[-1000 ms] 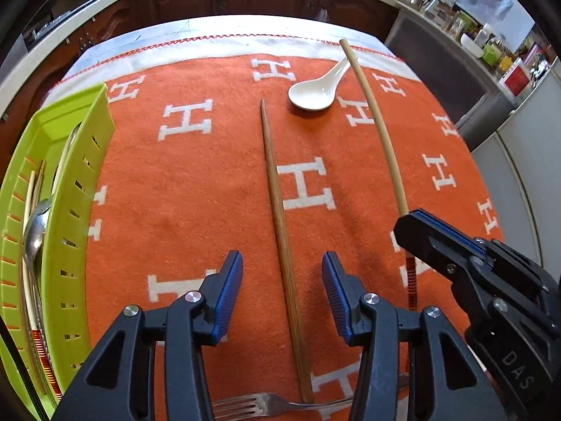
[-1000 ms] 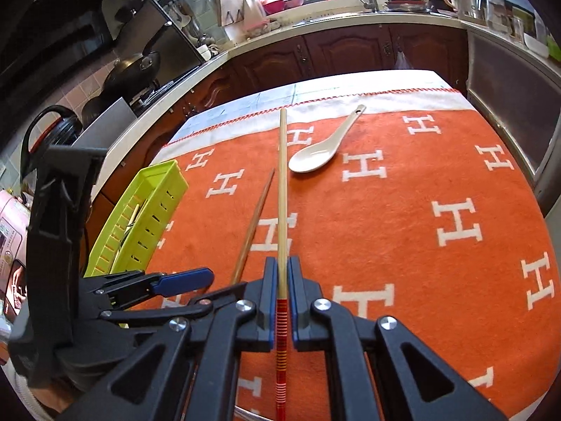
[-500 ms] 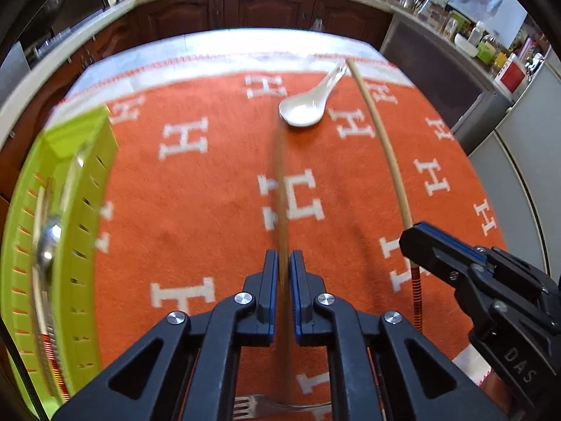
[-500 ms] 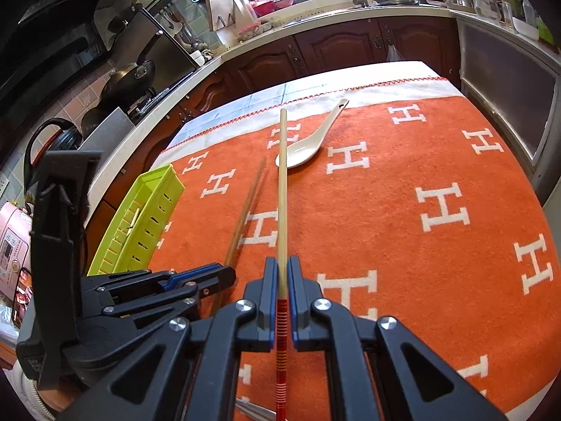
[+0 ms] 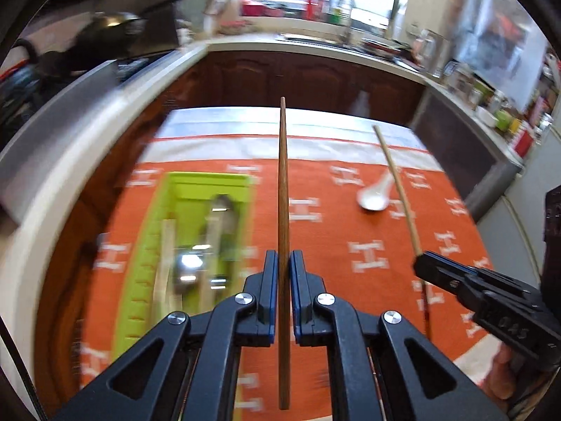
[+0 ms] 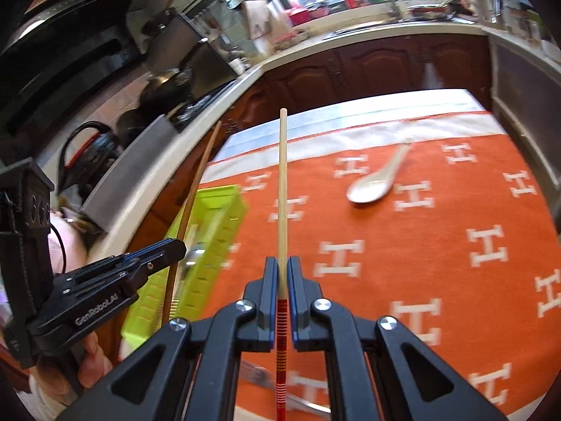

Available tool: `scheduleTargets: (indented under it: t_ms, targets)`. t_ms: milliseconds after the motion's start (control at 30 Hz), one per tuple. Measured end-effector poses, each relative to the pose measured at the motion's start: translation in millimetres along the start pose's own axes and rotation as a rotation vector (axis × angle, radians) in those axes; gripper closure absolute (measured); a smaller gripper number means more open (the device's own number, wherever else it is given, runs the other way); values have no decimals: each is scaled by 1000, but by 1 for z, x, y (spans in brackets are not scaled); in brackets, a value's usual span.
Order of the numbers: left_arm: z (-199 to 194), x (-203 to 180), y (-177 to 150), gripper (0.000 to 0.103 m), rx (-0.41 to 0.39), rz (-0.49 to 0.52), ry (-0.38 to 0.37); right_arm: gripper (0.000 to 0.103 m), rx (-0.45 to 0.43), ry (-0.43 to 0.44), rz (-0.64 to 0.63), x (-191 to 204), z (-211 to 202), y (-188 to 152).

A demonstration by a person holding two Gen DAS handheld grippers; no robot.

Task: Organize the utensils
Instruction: 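Carry both chopsticks over the green tray and open both tools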

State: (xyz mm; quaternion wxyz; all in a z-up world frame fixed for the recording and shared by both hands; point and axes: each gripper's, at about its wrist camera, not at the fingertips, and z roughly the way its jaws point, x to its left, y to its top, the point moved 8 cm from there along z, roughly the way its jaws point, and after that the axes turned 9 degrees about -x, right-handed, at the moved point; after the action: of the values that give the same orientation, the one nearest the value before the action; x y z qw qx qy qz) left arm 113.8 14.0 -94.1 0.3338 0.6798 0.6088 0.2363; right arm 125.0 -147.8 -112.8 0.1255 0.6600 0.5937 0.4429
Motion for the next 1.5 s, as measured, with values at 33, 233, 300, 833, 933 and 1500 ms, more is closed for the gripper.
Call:
scheduleTargets:
  t_ms: [33,233,300,833,933,1500]
  targets:
    - [-2,11,-1,98,1,-5,20,97,13,18,6,8,4,-1]
    - [6,77,-26,98,75,-31,127,97,106,92,36,62,39,-15]
    - [11,85,-34,98,97,-41,132,97,133,94,41,76,51,-21]
    - [2,125,-28,79,21,-119,130,97,224,50,39,120,112,-43]
    - [-3,136,-25,73,7,-144,142,97,243,46,39,122,119,-46]
    - [-15,142,-30,47,-1,-152,192,96,177,34,-69,124,98,-39]
